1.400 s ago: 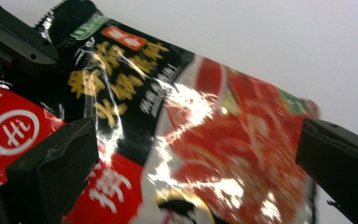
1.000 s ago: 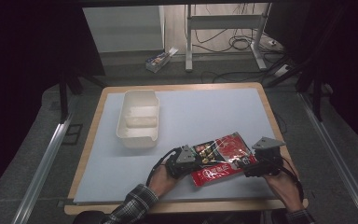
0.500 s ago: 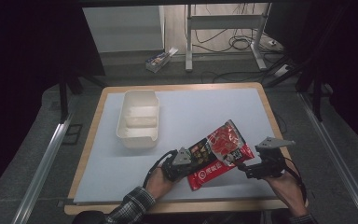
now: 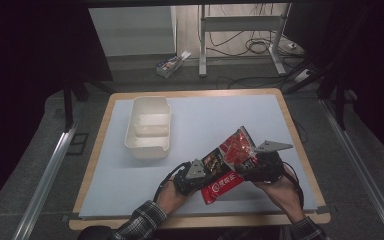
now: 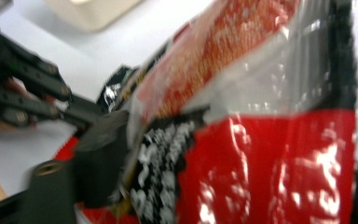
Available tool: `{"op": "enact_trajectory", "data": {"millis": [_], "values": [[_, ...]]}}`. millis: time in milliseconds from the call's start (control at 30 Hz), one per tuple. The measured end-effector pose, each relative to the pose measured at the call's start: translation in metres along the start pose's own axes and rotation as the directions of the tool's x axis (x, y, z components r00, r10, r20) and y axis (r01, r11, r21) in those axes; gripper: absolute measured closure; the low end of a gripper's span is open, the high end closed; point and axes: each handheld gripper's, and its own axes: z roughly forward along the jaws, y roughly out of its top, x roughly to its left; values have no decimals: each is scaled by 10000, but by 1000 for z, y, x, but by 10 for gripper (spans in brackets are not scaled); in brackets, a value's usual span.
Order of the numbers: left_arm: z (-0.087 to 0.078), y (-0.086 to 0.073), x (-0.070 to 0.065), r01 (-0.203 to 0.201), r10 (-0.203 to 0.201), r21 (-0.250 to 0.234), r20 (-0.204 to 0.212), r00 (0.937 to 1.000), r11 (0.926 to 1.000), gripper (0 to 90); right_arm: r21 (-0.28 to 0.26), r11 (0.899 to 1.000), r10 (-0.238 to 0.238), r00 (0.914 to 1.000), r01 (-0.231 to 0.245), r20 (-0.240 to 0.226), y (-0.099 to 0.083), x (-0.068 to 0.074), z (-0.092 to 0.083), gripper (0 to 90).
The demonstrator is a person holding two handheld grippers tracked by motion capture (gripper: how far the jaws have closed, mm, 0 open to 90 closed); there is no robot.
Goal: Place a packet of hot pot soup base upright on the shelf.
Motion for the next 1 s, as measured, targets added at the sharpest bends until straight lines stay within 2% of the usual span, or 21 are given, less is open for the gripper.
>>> {"op": "enact_trajectory", "data": {"millis": [133, 233, 267, 300, 333, 367, 400, 467, 500, 633, 700, 800, 833, 1000], "values": [[0, 0, -1, -24, 24, 21, -58, 10000, 10000, 900, -303, 9995, -12, 10000, 13, 33, 6, 2, 1, 370], [0, 1, -2, 61, -61, -9, -110, 9999, 10000, 900, -384, 9992, 125, 9999, -122, 78, 10, 2, 0, 493], [-2, 1, -2, 19, -18, 26, -115, 9999, 10000, 896, -581, 9968, 536, 9979, -556, -353, 12, -1, -2, 573], [-2, 1, -2, 19, -18, 26, -115, 9999, 10000, 886, -581, 9968, 536, 9979, -556, -353, 12, -1, -2, 573], [-4, 2, 0, 62, -62, 12, -60, 10000, 10000, 880, -688, 9926, 937, 9920, -996, -843, 14, -6, -3, 630], [-4, 2, 0, 62, -62, 12, -60, 10000, 10000, 878, -688, 9926, 937, 9920, -996, -843, 14, -6, -3, 630], [-6, 2, 0, 147, -147, -67, -81, 9999, 9999, 867, -796, 9879, 1236, 9857, -1331, -1141, 16, -8, -3, 670], [-8, 3, 0, 224, -225, -159, -51, 9997, 9996, 833, -901, 9837, 1413, 9791, -1554, -1462, 19, -10, -2, 700], [-10, 3, 0, 332, -333, -225, -53, 9994, 9992, 833, -901, 9837, 1413, 9791, -1554, -1462, 19, -10, -2, 700], [-20, 4, 4, 565, -571, -571, -90, 9983, 9968, 732, -937, 9838, 1351, 9759, -1527, -1714, 29, -8, -2, 725], [-25, 3, 5, 681, -690, -726, -100, 9976, 9950, 650, -902, 9895, 965, 9814, -1126, -1661, 37, -2, -1, 728], [-28, 2, 3, 735, -745, -814, -101, 9972, 9940, 581, -941, 9921, 666, 9838, -831, -1664, 44, 4, -1, 730], [-31, 2, 2, 710, -722, -870, -106, 9973, 9937, 581, -941, 9921, 666, 9838, -831, -1664, 44, 4, -1, 730], [-40, 0, -3, 812, -827, -872, -142, 9965, 9929, 416, -1071, 9932, 289, 9872, -461, -1570, 56, 8, -2, 731]]}}
